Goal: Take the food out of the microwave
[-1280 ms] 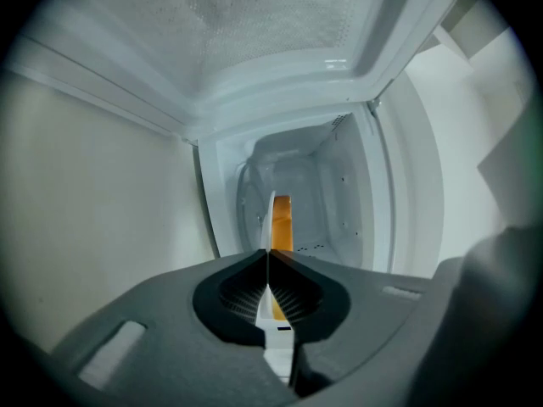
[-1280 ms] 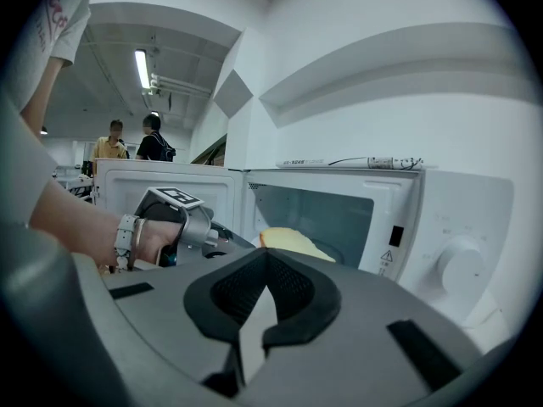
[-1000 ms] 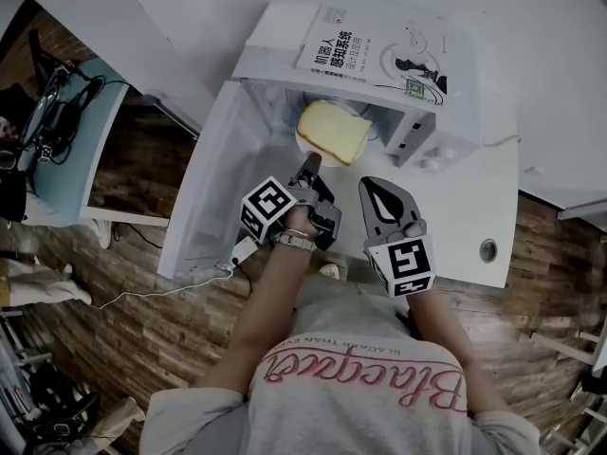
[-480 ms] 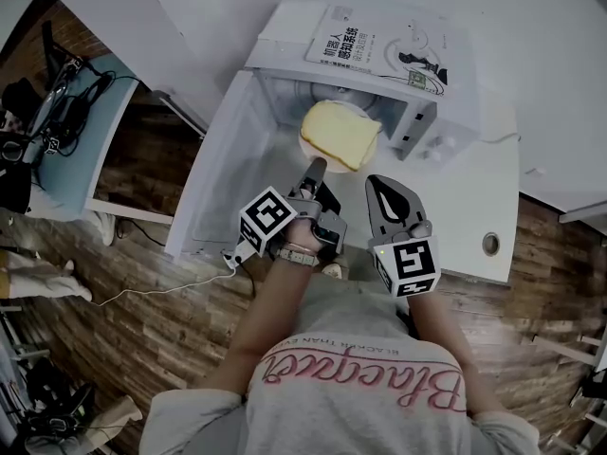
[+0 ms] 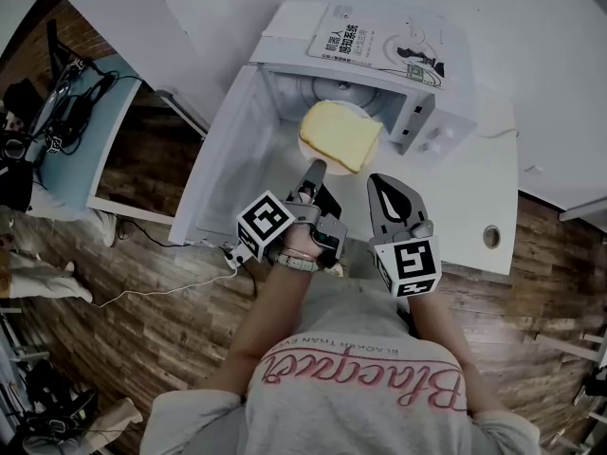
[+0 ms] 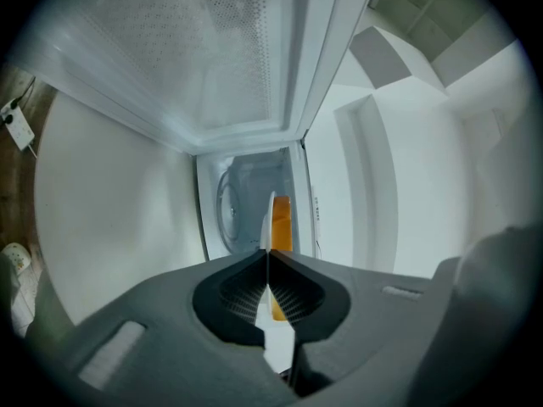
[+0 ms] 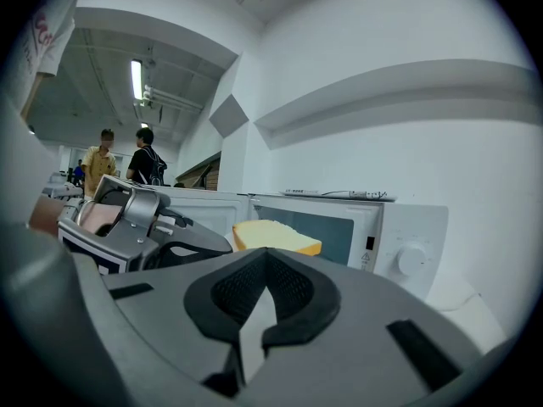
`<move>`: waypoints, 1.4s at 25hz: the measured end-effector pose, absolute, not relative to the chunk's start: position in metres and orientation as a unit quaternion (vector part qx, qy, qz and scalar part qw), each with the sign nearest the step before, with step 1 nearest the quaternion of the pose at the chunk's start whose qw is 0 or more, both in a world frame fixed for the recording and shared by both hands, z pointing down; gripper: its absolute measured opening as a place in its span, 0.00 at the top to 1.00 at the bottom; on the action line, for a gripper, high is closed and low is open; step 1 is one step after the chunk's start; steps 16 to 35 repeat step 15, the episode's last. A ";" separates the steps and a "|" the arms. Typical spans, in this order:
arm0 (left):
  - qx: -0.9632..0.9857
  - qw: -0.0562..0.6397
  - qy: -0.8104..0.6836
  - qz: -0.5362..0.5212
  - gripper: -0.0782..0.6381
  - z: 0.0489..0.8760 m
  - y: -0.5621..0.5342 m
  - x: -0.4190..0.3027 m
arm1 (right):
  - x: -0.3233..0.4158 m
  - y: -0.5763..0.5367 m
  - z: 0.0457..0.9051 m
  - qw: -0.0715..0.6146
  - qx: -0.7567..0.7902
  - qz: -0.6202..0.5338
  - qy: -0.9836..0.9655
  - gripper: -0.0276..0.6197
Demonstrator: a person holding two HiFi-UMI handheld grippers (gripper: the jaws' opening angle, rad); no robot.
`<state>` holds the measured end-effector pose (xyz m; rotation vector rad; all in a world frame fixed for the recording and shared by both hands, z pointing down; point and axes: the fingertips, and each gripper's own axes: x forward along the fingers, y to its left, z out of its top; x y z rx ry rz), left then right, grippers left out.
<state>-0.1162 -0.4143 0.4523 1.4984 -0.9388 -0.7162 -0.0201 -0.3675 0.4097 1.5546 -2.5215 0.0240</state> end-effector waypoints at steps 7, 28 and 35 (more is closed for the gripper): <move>0.641 0.580 -0.397 -0.308 0.87 0.451 -0.406 -0.116 | -0.018 -0.358 0.408 0.085 0.534 0.008 -0.841 0.94; 0.636 0.585 -0.396 -0.311 0.87 0.450 -0.399 -0.113 | -0.016 -0.352 0.408 0.088 0.536 0.005 -0.840 0.94; 0.636 0.585 -0.396 -0.311 0.87 0.450 -0.399 -0.113 | -0.016 -0.352 0.408 0.088 0.536 0.005 -0.840 0.94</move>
